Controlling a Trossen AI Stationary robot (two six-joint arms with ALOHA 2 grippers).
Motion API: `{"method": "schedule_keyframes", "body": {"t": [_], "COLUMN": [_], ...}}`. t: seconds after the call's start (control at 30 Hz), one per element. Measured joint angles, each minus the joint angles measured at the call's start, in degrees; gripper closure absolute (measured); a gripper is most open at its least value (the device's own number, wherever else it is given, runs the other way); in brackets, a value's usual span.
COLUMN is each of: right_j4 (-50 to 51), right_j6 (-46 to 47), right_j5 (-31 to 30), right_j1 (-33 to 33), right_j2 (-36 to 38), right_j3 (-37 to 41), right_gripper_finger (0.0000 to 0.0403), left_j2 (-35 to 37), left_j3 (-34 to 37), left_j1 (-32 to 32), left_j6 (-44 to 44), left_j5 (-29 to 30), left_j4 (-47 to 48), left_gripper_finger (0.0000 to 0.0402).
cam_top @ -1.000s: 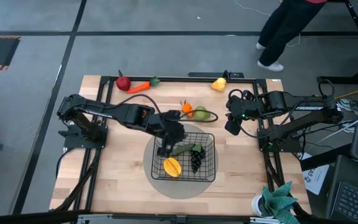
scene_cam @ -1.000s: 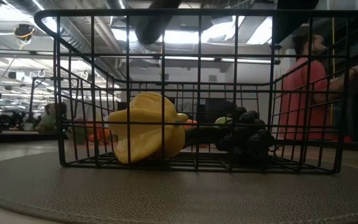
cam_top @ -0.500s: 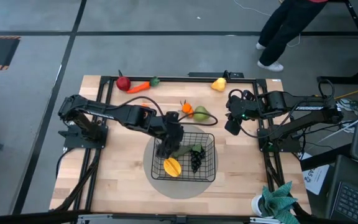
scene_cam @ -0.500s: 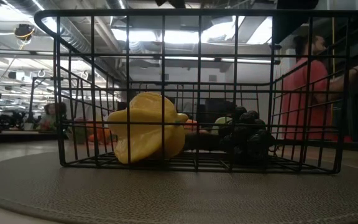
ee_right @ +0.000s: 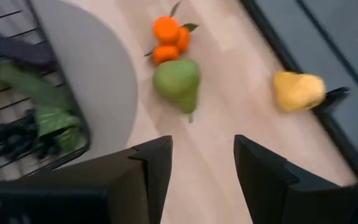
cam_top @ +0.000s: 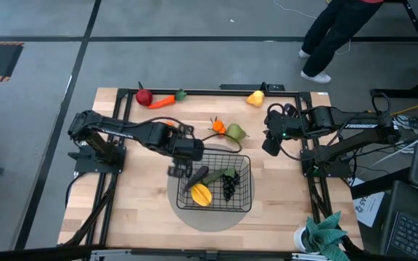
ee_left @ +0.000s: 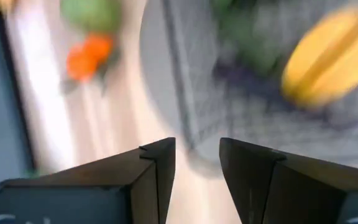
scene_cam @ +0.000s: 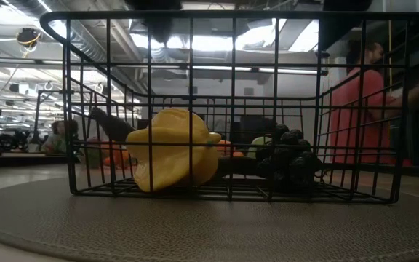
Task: Build produce basket
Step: Put the carrot into the wire basket
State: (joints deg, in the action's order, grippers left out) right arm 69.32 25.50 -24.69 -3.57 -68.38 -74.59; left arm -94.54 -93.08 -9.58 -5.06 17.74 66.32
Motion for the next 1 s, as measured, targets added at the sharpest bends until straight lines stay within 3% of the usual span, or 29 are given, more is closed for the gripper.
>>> {"method": "schedule_keyframes", "body": {"t": [0.13,0.3,0.4,0.53,0.8,1.0], "right_j4": [-0.3,-3.0,-3.6,-3.5,-3.5,-3.5], "right_j6": [0.0,0.0,-0.1,0.0,0.0,1.2], "right_j5": [-5.7,-14.7,-15.7,-13.0,-4.1,-3.6], "right_j1": [0.0,0.0,0.0,0.0,0.0,0.0], "right_j2": [0.0,0.0,0.0,0.0,0.0,0.0], "right_j3": [0.0,0.0,0.0,0.0,0.0,0.0], "right_gripper_finger": [0.0242,0.0242,0.0242,0.0242,0.0242,0.0242], "left_j2": [0.0,0.8,1.1,1.0,0.9,0.9], "left_j3": [0.0,0.0,0.0,0.0,3.8,9.2], "left_j1": [2.1,8.1,14.3,24.3,40.0,46.2], "left_j6": [0.0,-3.8,-6.7,-7.2,-14.9,-17.1], "left_j5": [5.0,9.6,9.9,6.3,-9.9,-11.0], "left_j4": [8.6,9.9,9.8,9.7,0.9,-8.4], "left_gripper_finger": [0.0289,0.0289,0.0289,0.0289,0.0289,0.0289]}}
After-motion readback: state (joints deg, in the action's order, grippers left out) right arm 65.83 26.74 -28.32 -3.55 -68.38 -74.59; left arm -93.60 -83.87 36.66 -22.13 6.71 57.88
